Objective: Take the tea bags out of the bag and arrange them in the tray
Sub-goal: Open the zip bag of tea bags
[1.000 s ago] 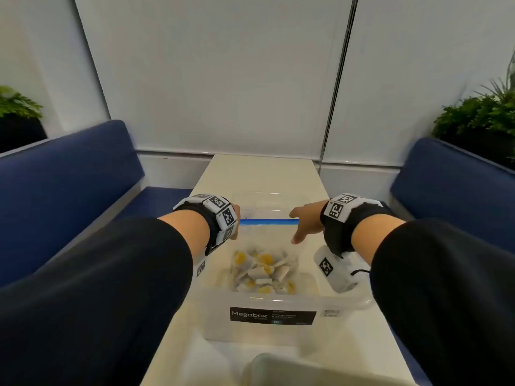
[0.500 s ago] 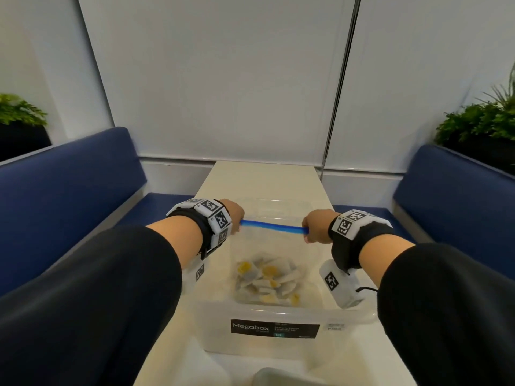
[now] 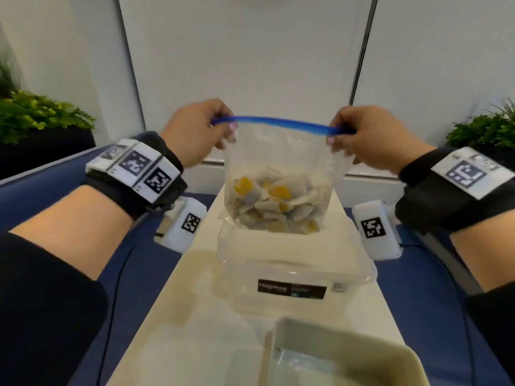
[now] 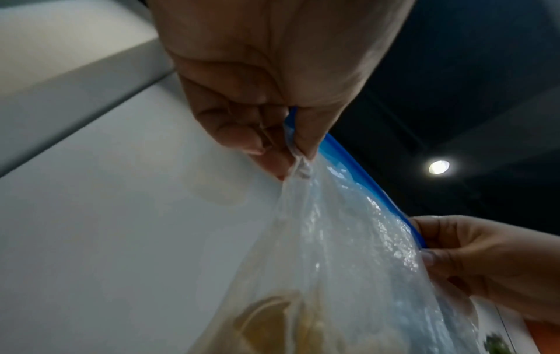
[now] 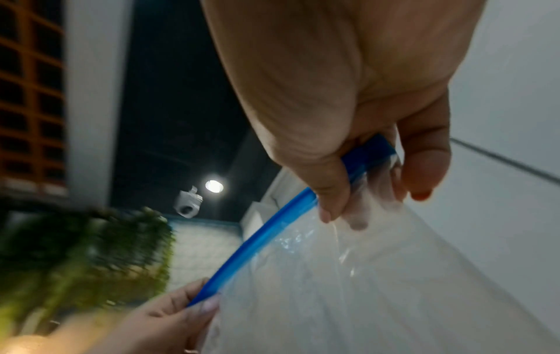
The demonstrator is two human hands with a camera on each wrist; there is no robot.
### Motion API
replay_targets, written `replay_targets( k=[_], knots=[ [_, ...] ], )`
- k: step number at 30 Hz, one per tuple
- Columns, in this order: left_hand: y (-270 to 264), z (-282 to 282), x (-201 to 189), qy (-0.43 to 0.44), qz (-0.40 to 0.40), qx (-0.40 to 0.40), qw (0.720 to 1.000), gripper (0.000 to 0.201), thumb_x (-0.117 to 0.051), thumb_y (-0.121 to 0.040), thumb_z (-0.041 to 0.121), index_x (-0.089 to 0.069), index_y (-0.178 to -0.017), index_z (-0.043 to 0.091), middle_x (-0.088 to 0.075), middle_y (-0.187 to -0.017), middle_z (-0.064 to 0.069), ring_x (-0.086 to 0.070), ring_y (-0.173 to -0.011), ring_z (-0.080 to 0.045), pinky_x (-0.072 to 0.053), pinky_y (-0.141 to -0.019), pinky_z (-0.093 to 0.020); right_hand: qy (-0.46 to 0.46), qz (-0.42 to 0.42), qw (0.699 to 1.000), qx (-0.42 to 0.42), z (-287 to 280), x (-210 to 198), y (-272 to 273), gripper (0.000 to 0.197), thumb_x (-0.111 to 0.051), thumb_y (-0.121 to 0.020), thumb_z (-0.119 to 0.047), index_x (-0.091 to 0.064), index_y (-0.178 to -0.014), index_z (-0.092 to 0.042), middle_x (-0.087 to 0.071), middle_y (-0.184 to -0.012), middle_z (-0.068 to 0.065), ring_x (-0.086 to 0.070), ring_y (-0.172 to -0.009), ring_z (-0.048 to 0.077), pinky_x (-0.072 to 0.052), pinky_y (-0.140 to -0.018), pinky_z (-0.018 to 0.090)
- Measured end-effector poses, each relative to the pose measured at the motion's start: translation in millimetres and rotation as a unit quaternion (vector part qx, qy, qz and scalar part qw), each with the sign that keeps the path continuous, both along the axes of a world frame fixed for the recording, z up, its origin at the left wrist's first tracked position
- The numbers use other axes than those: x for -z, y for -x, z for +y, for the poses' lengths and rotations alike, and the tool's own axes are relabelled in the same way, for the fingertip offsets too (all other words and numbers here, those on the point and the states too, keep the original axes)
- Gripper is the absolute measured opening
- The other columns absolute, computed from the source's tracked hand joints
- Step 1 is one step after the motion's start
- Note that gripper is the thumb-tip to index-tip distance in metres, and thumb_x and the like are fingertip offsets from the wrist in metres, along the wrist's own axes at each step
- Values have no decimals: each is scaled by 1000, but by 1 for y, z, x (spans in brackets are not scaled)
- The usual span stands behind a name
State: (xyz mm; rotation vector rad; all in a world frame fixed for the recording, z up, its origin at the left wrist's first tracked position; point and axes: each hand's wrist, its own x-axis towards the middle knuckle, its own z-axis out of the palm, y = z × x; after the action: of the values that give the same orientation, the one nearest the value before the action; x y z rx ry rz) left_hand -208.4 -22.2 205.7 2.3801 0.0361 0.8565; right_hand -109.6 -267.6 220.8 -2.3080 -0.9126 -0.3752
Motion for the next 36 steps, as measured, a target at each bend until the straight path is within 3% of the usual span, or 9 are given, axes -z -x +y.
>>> replay_targets(
  k=[5,11,15,17,22,26,28,32,36],
  knots=[
    [93,13,6,26,-40,-44,998,1,-54,-93,19,-53,-95,19,-61,-74,10,-56,-50,10,-41,-47,-5,-64,10,995,-72,20,9,75,7,-66,-85,-14,-61,-85,-19,-63,-69,-4,-55,-57,9,-53,-54,24],
    [186,29,74,-3,35,-119,992,14,-56,-91,22,-54,-82,33,-61,-74,12,-56,-63,11,-41,-55,-7,-20,74,988,-134,49,84,140,6,-69,-82,-16,-65,-86,-14,-64,-79,4,-60,-75,20,-53,-76,42],
    [226,31,139,34,95,-143,984,12,-60,-89,16,-59,-82,26,-64,-70,6,-56,-64,8,-42,-61,-11,24,145,978,-150,54,144,166,5,-71,-80,-16,-66,-83,-16,-56,-69,-7,-55,-68,13,-53,-73,39],
    [238,29,174,67,139,-154,976,16,-60,-89,17,-58,-78,29,-65,-74,16,-58,-62,0,-46,-62,-23,27,186,972,-141,53,173,174,12,-72,-78,-12,-63,-78,-21,-55,-66,-10,-53,-63,11,-53,-72,38],
    [247,14,232,139,210,-198,947,16,-59,-90,20,-58,-78,30,-66,-71,7,-62,-71,-12,-52,-68,-37,31,229,969,-86,47,228,182,18,-67,-78,-3,-66,-90,-18,-60,-80,-6,-55,-76,11,-44,-69,21],
    [246,6,237,140,211,-229,940,13,-58,-89,22,-56,-80,31,-66,-75,8,-60,-71,-11,-50,-69,-35,-45,269,960,-57,35,244,181,22,-68,-77,1,-62,-88,-17,-60,-81,-5,-54,-74,7,-41,-63,10],
    [246,4,229,120,232,-224,939,16,-59,-87,20,-58,-96,34,-65,-92,14,-60,-86,-12,-50,-80,-36,-87,297,950,-46,30,248,179,19,-69,-77,-1,-60,-82,-18,-58,-76,-6,-53,-69,7,-43,-62,14],
    [230,-15,199,36,187,-168,967,52,-58,-79,11,-50,-126,33,-47,-119,22,-45,-118,-8,-41,-98,-32,-176,365,913,-47,29,252,178,25,-69,-76,6,-58,-76,-16,-59,-73,3,-55,-66,16,-51,-63,28],
    [193,-61,183,-27,196,-36,980,36,-58,-84,36,-54,-120,37,-55,-117,23,-50,-113,-2,-37,-102,-28,-209,383,899,-46,30,250,182,24,-64,-77,9,-59,-72,-13,-60,-71,5,-56,-62,19,-53,-63,29]
  ],
)
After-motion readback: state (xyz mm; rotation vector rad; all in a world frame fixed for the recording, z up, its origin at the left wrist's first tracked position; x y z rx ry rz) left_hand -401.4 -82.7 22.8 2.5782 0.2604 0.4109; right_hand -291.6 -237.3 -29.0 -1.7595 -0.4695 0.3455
